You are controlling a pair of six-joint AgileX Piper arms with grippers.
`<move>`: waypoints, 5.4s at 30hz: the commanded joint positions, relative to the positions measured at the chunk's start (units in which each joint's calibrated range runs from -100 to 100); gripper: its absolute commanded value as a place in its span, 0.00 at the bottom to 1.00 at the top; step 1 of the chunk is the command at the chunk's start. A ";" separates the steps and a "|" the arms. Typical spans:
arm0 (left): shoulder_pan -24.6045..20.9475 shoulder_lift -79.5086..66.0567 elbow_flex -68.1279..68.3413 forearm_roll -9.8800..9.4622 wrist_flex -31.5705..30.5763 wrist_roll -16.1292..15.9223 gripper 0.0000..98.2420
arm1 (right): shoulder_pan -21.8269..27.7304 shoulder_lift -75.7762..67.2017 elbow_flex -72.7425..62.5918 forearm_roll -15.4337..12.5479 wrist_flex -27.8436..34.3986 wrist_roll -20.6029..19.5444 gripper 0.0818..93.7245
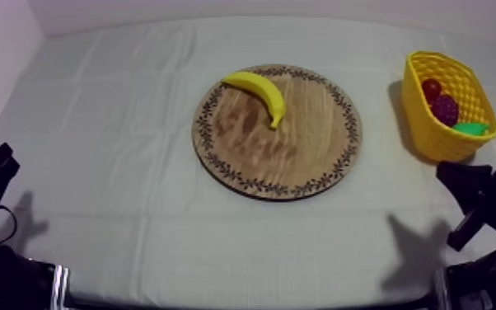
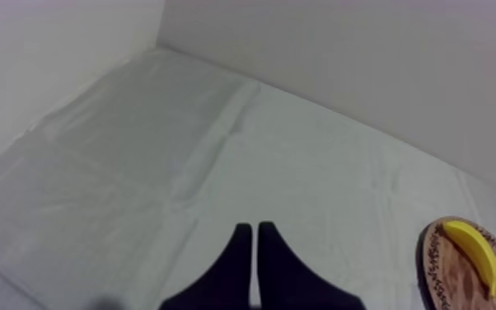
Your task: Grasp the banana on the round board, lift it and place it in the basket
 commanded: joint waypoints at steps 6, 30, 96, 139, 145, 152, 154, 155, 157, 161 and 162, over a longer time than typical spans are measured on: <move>0.01 0.00 0.03 -0.02 0.00 0.01 0.00 | 0.40 10.94 -11.47 -1.86 0.33 5.56 0.00; 0.01 0.00 0.03 -0.02 0.00 0.01 0.00 | -1.32 64.03 -68.25 0.17 27.17 8.58 0.01; 0.01 0.00 0.03 -0.02 0.00 0.01 0.00 | -8.49 124.01 -116.50 11.61 45.83 0.35 0.76; 0.01 0.00 0.03 -0.02 0.00 0.01 0.00 | -7.99 149.60 -132.25 12.07 46.64 -1.21 0.44; 0.01 0.00 0.03 -0.02 0.00 0.01 0.00 | -8.03 150.20 -132.76 12.05 46.68 -1.23 0.25; 0.01 0.00 0.03 -0.02 0.00 -0.01 0.00 | -8.11 150.16 -133.22 12.47 46.24 -1.56 0.16; 0.01 0.00 0.03 -0.02 0.00 -0.01 0.00 | -8.11 149.61 -132.96 12.51 46.11 -1.57 0.15; 0.01 0.00 0.03 -0.02 0.00 -0.01 0.00 | -8.14 149.21 -132.82 12.50 46.07 -1.57 0.15; 0.01 0.00 0.03 -0.02 0.00 0.00 0.00 | -8.16 148.09 -132.45 12.44 46.02 -1.54 0.15; 0.01 0.00 0.03 -0.02 0.00 0.00 0.00 | -8.19 144.71 -131.54 12.35 45.95 -1.40 0.17; 0.01 0.00 0.03 -0.02 0.00 0.00 0.00 | -8.16 143.64 -131.23 12.34 45.93 -1.36 0.17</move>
